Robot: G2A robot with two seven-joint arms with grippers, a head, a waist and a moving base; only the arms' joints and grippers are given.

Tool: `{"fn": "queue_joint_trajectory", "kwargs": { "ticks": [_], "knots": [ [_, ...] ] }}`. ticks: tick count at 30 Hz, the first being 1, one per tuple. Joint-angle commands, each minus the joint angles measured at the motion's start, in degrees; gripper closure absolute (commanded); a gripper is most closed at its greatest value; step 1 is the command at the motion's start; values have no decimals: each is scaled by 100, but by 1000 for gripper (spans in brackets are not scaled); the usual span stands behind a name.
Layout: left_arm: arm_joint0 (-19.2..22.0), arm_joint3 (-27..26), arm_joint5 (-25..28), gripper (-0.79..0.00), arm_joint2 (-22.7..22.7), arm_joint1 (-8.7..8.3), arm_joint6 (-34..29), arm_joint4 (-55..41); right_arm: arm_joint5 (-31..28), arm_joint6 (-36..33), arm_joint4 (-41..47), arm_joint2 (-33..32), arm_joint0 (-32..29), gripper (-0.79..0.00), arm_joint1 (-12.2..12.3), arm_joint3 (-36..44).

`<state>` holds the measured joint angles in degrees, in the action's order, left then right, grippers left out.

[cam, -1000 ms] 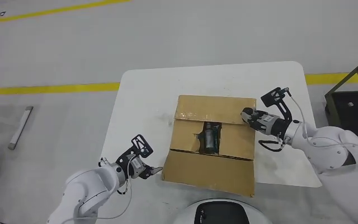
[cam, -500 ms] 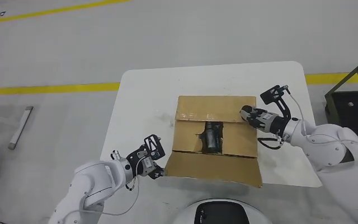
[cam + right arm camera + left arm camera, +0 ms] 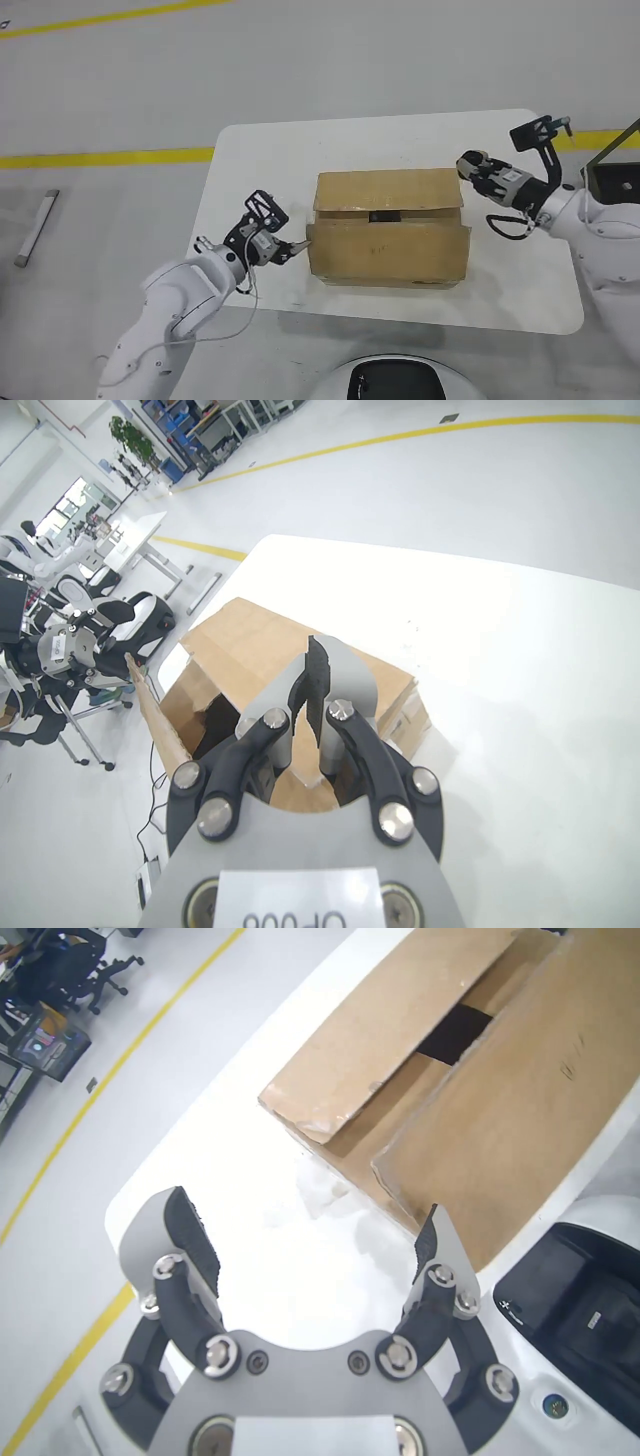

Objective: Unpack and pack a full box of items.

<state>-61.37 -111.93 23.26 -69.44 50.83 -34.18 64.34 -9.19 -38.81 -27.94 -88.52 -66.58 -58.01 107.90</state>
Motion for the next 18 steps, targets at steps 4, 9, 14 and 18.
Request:
{"fn": "queue_joint_trajectory", "kwargs": {
  "ticks": [4, 9, 14, 18],
  "knots": [
    [173, 131, -750, -785, 374, 128, 52, 109, 137, 237, -485, 43, -149, 0, 4, 381],
    [323, 241, -1374, -785, 625, 235, -153, 299, 283, 574, -1311, 574, -301, 0, -32, 587],
    [409, 332, -1502, -785, 665, 290, -315, 307, 721, 936, -2113, 1219, -361, 0, -107, 612],
    [355, 394, -1519, -785, 644, 310, -371, 377, 899, 1022, -2617, 1575, -340, 0, -152, 541]
  ]
}}
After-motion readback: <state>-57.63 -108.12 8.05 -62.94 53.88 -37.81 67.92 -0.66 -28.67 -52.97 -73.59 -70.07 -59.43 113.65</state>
